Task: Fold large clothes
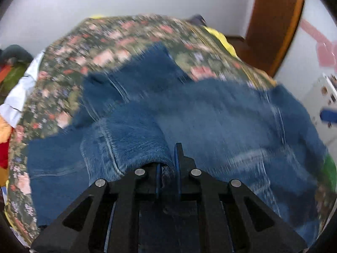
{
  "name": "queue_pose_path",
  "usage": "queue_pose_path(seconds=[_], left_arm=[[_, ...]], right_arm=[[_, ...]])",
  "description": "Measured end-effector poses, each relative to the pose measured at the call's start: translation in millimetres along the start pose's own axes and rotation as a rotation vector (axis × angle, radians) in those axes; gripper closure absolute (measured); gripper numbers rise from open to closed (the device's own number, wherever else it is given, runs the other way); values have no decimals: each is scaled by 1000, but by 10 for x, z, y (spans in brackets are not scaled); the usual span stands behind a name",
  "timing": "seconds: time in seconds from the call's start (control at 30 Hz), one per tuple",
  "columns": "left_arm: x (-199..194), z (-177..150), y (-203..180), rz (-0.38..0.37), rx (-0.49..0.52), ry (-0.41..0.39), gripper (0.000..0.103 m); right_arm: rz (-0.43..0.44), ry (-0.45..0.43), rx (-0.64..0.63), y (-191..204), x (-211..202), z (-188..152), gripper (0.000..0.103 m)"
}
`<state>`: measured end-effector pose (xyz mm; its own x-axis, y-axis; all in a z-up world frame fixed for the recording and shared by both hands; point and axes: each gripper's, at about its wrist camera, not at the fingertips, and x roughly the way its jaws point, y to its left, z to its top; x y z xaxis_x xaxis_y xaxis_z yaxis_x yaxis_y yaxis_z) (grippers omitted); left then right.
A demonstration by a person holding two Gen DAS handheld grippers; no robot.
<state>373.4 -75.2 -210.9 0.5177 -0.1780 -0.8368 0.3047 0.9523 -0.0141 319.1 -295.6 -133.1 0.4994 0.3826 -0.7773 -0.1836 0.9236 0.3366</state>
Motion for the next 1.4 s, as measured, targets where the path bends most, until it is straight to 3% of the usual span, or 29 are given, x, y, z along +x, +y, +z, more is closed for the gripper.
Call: queue_pose_path(seconds=[0.07,0.13,0.2,0.3,0.4,0.47,0.57,0.87,1.03,1.1,1.2,1.27,1.3,1.37,1.4], left_arm=[[-66,-76,8,-7,5,12,88],[-217,-151,116,-9,-23,14,70],[-391,-210,283,-37,-67,-12,39],[-677,-298,630,46,-126,-97,26],[-860,-457,983,165,-148,-120,26],[-885,-595,1227,254,-154,-100,26],[-827,-796,1544,327,-185,-50,26],[-420,-1270,2080,318,-275,69,26],[-216,-1354,2165,271,-305,104,26],[-154,-1387,2193,260,-320,106,25],[-137,-1407,2157,275,-312,95,24],[-111,-1410,2118,296,-289,96,23],[-96,-1413,2111,301,-283,96,22],[-78,-1416,2111,307,-276,98,21],[-70,-1416,2110,309,-274,100,21]], right_arm=[[-16,19,-14,14,47,15,0],[-28,36,-28,60,109,28,0],[-27,49,-42,123,186,46,0],[-12,74,-76,313,345,91,0],[-12,95,-126,564,527,146,0],[-10,113,-166,753,664,175,0],[-10,145,-237,1061,885,211,0],[-80,230,-570,1974,1673,225,0],[-204,303,-765,2148,2217,6,0],[-257,297,-747,2082,2353,-16,1],[-271,298,-662,1927,2455,46,14],[-261,265,-597,1826,2380,141,36],[-249,260,-576,1792,2348,173,39],[-207,246,-505,1669,2218,276,58],[-204,244,-491,1649,2180,290,61]])
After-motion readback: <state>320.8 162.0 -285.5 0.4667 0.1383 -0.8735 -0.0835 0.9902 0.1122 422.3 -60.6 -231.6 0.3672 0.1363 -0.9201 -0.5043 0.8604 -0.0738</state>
